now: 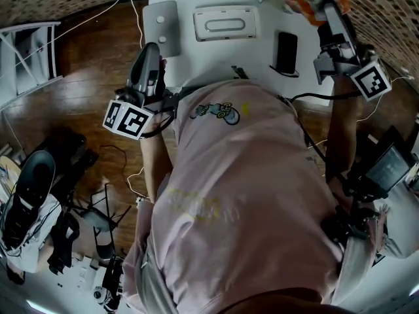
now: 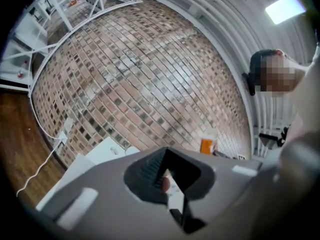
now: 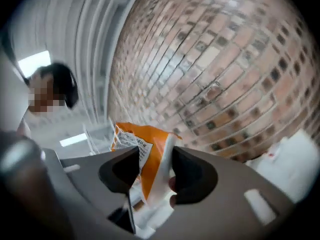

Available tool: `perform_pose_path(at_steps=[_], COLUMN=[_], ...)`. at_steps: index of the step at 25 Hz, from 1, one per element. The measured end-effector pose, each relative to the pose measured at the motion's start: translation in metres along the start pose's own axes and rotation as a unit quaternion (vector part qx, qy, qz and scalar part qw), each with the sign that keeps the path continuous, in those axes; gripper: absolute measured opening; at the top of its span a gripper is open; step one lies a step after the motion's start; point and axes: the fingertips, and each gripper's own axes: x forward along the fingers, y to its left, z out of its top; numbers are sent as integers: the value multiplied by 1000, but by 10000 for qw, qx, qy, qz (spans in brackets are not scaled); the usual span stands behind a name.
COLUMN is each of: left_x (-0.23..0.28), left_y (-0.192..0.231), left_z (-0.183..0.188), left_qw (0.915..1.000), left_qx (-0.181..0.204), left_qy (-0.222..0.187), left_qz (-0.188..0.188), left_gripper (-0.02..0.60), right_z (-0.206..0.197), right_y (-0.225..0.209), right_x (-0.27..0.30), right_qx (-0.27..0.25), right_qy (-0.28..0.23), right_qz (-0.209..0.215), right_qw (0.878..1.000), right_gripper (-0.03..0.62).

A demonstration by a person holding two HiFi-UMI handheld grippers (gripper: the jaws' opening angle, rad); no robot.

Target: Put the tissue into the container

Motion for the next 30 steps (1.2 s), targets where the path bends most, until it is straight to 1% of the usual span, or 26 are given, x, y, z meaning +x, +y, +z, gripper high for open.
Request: perform_pose_path(at_steps=[1,2,3,4,5,6,7,9,11,12,14,16,17,21,24,26,28,30], left_x=[0,-1,-2,-5,-8,-11,-14,-18,-20,-20,-19,-15,-13,-9,-9,-10,-9,-5], left_y=[2,4,6,8,9,9,9,12,14,15,14,12,11,12,21,26,33,39], left_z=[-2,-3,-5,-5,-6,-6,-7,-8,-11,-12,-13,-14,-15,-16,-14,-13,-16,-20], left_qw=[10000,9999,9998,9996,9994,9993,9992,9989,9986,9985,9984,9984,9983,9979,9973,9969,9965,9963], left_qx=[55,107,153,189,210,213,203,162,119,105,98,113,123,119,65,10,-52,-111], left_qy=[15,25,30,31,28,25,22,25,59,91,172,265,309,429,491,525,561,588], left_qz=[47,99,154,208,261,311,357,440,503,522,520,488,473,461,540,591,612,625], left_gripper=[5,5,5,5,5,5,5,5,5,5,5,5,5,5,5,5,5,5], right_z=[-14,-25,-32,-34,-34,-31,-28,-27,-42,-55,-92,-136,-159,-243,-283,-297,-305,-312], right_y=[-19,-40,-59,-73,-82,-86,-86,-78,-67,-61,-53,-53,-56,-80,-98,-106,-115,-124], right_x=[1,-2,-8,-15,-23,-30,-36,-38,-31,-24,-5,14,22,44,54,57,58,58], right_qx=[-512,-936,-1271,-1490,-1561,-1476,-1271,-720,-110,182,619,858,872,400,170,235,375,532], right_qy=[566,1060,1459,1734,1879,1925,1906,1768,1687,1708,1893,2271,2536,3630,4147,4218,4153,4088], right_qz=[-501,-988,-1402,-1676,-1802,-1815,-1738,-1403,-1057,-915,-662,-564,-614,-947,-1317,-1602,-1850,-1986], right_qw=[9958,9850,9710,9590,9528,9530,9578,9715,9799,9809,9777,9684,9614,9261,9002,8921,8899,8891], right_gripper=[186,186,186,186,186,186,186,186,186,186,186,186,186,186,189,195,203,208])
